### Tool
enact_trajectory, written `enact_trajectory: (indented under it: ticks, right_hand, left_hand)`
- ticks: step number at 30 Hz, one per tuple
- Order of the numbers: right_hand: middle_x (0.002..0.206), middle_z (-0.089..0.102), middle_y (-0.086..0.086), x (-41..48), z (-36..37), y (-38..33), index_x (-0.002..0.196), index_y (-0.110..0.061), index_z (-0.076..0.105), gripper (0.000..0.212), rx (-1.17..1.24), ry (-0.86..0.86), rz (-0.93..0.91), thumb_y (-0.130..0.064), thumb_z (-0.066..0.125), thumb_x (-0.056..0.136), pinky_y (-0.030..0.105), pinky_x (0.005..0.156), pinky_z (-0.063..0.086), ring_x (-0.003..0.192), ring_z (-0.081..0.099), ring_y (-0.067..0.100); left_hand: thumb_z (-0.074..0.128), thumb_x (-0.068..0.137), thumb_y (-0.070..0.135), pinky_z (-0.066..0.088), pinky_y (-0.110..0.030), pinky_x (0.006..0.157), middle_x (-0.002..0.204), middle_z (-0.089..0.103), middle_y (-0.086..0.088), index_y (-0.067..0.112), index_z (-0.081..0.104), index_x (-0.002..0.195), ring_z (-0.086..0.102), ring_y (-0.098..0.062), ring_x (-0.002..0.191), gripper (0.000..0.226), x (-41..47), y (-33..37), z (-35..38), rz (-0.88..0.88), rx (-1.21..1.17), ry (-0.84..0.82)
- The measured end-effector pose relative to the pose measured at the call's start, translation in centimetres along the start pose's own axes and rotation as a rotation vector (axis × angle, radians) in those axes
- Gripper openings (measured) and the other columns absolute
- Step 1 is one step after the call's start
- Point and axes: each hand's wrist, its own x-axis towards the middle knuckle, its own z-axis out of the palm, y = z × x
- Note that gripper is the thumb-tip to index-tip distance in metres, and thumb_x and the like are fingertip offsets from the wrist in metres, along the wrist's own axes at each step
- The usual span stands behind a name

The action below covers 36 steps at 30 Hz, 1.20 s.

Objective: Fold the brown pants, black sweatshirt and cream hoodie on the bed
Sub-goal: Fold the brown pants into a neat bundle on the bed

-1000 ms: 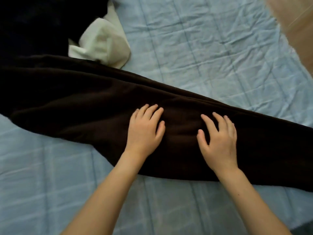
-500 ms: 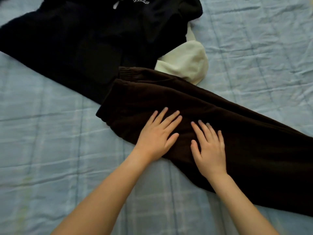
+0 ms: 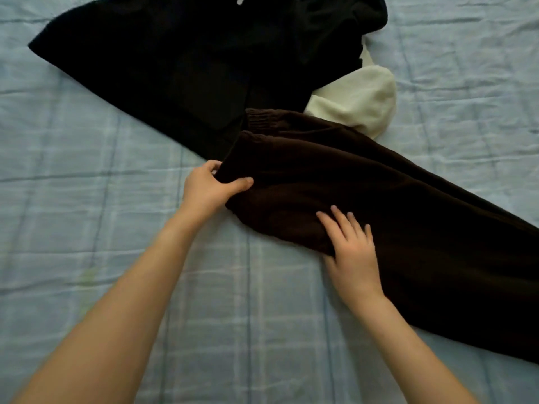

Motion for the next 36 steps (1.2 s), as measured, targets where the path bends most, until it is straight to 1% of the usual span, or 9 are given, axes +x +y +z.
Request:
enact_trajectory:
  ticks: [4, 10, 14, 16, 20, 22, 27, 32, 36]
  right_hand:
    - [0.152, 0.046, 0.007, -1.1, -2.5, -0.2, 0.145, -0.016, 0.05, 0.072, 0.119, 0.033, -0.041, 0.012, 0.067, 0.081, 0.058, 0.118, 0.025, 0.142, 0.04, 0.036]
    - [0.144, 0.055, 0.002, -7.6, -5.3, 1.5, 0.142, -0.019, 0.052, 0.084, -0.037, 0.033, -0.375, 0.013, 0.075, 0.068, 0.06, 0.112, 0.033, 0.129, 0.055, 0.032]
    - [0.138, 0.061, 0.01, -9.5, -2.0, 1.4, 0.135, -0.012, 0.061, 0.096, -0.193, -0.098, -0.382, 0.007, 0.092, 0.046, 0.069, 0.101, 0.042, 0.122, 0.058, 0.044]
    - [0.136, 0.061, 0.015, -9.6, -0.4, 1.2, 0.131, -0.01, 0.064, 0.094, -0.226, -0.152, -0.359, -0.002, 0.096, 0.043, 0.069, 0.1, 0.042, 0.122, 0.057, 0.048]
    - [0.143, 0.055, 0.009, -9.7, 0.0, 1.8, 0.137, -0.012, 0.06, 0.079, -0.091, -0.122, -0.282, -0.012, 0.089, 0.064, 0.06, 0.115, 0.028, 0.134, 0.048, 0.04]
    - [0.144, 0.055, 0.009, -9.7, -0.3, 1.5, 0.137, -0.012, 0.06, 0.074, -0.052, -0.108, -0.271, -0.007, 0.085, 0.067, 0.061, 0.115, 0.027, 0.135, 0.046, 0.042]
    - [0.144, 0.055, 0.009, -9.3, -1.8, 0.7, 0.139, -0.009, 0.057, 0.075, -0.086, -0.038, -0.376, 0.001, 0.08, 0.068, 0.062, 0.115, 0.025, 0.138, 0.043, 0.042]
    - [0.163, 0.019, -0.011, -7.5, -2.3, -0.7, 0.157, -0.033, 0.023, 0.082, -0.045, -0.354, -0.285, -0.06, 0.059, 0.088, 0.042, 0.125, 0.005, 0.153, 0.008, 0.017]
    - [0.136, 0.055, -0.005, -3.9, -4.0, -1.3, 0.137, -0.021, 0.056, 0.048, 0.268, 0.116, -0.257, -0.041, 0.059, 0.093, 0.037, 0.112, 0.037, 0.13, 0.045, 0.016]
  left_hand:
    - [0.087, 0.07, 0.028, 0.032, -0.02, 0.036, 0.046, 0.055, 0.001, 0.013, 0.06, 0.057, 0.047, -0.013, 0.039, 0.034, -2.3, 0.5, -1.9, -0.08, -0.173, -0.19]
    - [0.087, 0.065, 0.031, 0.028, -0.017, 0.034, 0.042, 0.05, 0.001, 0.02, 0.059, 0.041, 0.044, -0.013, 0.036, 0.039, -8.6, -2.4, -6.1, -0.132, -0.258, -0.349]
    - [0.084, 0.075, 0.031, 0.039, -0.019, 0.041, 0.052, 0.063, 0.002, 0.022, 0.062, 0.053, 0.056, -0.013, 0.047, 0.032, -11.2, -6.4, -3.8, -0.17, -0.108, -0.294]
    - [0.084, 0.073, 0.037, 0.052, -0.026, 0.064, 0.081, 0.072, 0.001, 0.024, 0.068, 0.079, 0.064, -0.012, 0.072, 0.022, -11.7, -8.0, -2.2, -0.145, -0.002, -0.175]
    - [0.074, 0.068, 0.06, 0.045, -0.035, 0.094, 0.114, 0.055, -0.005, 0.029, 0.047, 0.134, 0.054, -0.022, 0.103, 0.078, -12.2, -9.3, -0.7, 0.088, 0.097, 0.013]
    - [0.068, 0.077, 0.055, 0.042, -0.039, 0.095, 0.112, 0.058, -0.01, 0.023, 0.054, 0.127, 0.052, -0.028, 0.108, 0.06, -12.4, -8.9, -0.1, 0.142, 0.115, 0.065]
    - [0.057, 0.093, 0.033, 0.025, -0.026, 0.058, 0.065, 0.047, 0.008, 0.019, 0.044, 0.078, 0.044, -0.012, 0.063, 0.025, -11.0, -6.7, -1.9, 0.274, -0.029, 0.353]
    - [0.061, 0.094, 0.03, 0.026, -0.028, 0.06, 0.073, 0.053, -0.005, 0.008, 0.052, 0.08, 0.05, -0.024, 0.074, 0.028, -7.5, -6.3, -1.9, 0.106, 0.046, 0.284]
    - [0.068, 0.09, 0.032, 0.042, -0.009, 0.067, 0.091, 0.06, 0.008, 0.023, 0.056, 0.102, 0.058, -0.006, 0.082, 0.019, -7.2, -7.0, -1.2, 0.026, -0.172, 0.118]
